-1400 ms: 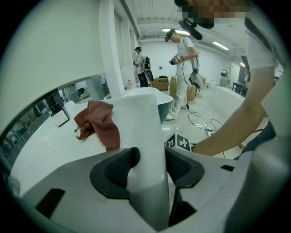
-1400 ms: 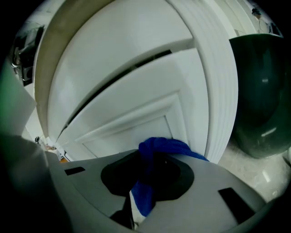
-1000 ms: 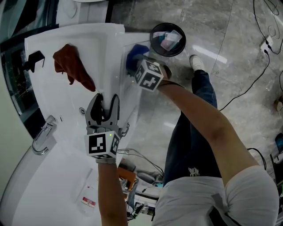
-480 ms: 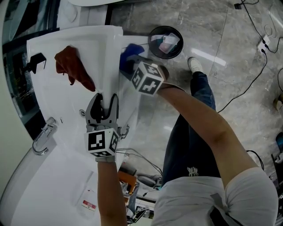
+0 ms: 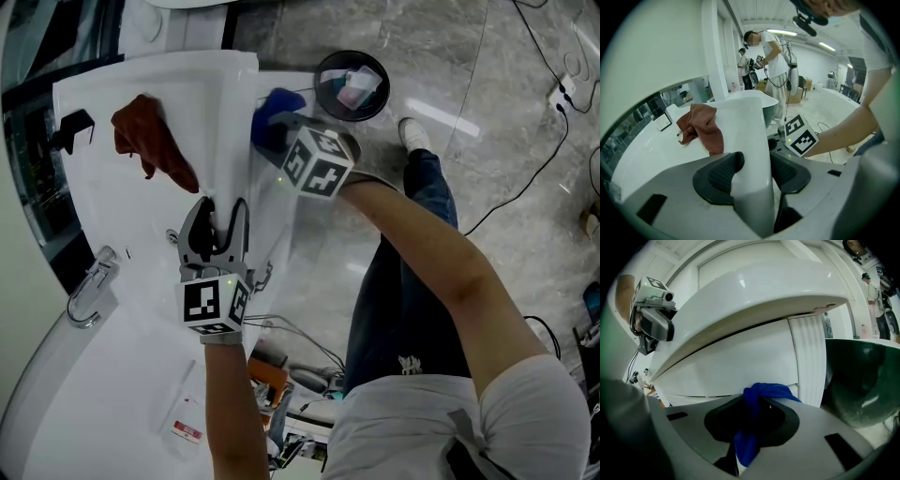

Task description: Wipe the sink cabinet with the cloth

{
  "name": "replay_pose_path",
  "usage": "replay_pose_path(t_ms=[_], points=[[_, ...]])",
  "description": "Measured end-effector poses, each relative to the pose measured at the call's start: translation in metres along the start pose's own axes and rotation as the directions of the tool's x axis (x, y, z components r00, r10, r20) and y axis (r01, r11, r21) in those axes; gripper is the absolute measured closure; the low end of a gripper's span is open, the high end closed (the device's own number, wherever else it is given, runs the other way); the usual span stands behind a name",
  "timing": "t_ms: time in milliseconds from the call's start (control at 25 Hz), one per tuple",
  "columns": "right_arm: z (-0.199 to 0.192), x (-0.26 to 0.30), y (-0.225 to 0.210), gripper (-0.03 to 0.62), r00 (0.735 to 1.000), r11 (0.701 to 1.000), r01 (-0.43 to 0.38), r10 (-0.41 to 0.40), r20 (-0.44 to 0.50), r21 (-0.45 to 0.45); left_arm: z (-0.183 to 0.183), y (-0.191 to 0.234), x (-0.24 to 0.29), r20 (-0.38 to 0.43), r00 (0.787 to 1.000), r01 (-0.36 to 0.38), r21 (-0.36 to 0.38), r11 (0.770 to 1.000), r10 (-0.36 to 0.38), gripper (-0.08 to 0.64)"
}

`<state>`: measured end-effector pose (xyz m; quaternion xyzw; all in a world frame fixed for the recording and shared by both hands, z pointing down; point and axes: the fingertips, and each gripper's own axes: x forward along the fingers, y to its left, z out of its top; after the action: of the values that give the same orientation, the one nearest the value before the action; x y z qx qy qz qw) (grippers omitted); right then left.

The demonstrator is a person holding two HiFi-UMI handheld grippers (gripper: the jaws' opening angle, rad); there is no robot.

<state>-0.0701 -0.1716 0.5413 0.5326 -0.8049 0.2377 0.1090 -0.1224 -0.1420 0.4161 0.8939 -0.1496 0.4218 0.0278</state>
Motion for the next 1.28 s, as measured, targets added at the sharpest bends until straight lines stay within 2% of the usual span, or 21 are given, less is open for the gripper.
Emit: replay_pose_path(t_ms=[360,720,1280], points=[[-0.028,0.009,-0.030,0.520,0.997,0.996,0.046,-0.041,-0.060,0.077,0.001,0.000,0.000,0.000,1.000,0.001,-0.001,1.000,-0.001,0.334],[-0.078,0.033,-0.054,0.520,0.985,0.996,0.034,-0.020,-0.172,0.079,0.002,-0.002,-0.001,0.000,1.000,0.004,0.001,1.000,-0.004,0.334],[-0.150,0.069,-0.074,0.520,0.957,0.992,0.018,0.020,-0.290,0.129,0.005,-0.002,-0.001,-0.002,1.000,0.007,0.002,1.000,-0.007,0.334]])
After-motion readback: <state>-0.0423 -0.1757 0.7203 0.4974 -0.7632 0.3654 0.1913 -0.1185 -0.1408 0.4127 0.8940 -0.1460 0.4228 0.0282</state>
